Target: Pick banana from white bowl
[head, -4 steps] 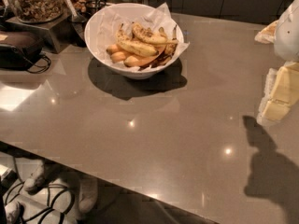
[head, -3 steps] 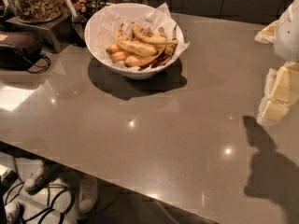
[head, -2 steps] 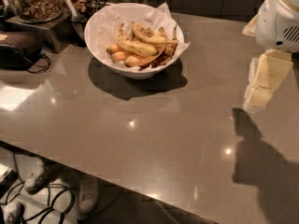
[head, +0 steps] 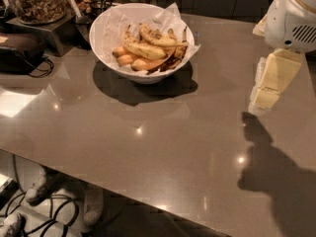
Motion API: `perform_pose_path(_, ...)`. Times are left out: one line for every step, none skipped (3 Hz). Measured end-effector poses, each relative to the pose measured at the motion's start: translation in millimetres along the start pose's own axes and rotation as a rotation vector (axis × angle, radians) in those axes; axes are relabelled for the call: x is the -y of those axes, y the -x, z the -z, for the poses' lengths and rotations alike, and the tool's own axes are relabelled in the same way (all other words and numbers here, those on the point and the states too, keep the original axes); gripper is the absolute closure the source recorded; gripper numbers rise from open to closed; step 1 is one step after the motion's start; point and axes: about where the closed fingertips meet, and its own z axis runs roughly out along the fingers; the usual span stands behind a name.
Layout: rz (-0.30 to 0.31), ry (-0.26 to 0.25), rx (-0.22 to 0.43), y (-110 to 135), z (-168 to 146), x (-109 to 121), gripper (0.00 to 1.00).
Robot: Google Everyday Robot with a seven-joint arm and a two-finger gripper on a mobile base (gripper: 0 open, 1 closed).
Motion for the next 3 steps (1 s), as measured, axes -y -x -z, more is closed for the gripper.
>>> perform_pose_path(-0.085, 0.018, -0.006, 20.5, -14.4, 27.5, 0.00)
perform_pose_path(-0.155, 0.050, -0.029, 51.4, -30.5, 54.3, 0.00)
perform_pose_path(-0.151, 0.034, -0.006, 61.9, -30.5, 59.3, 0.00)
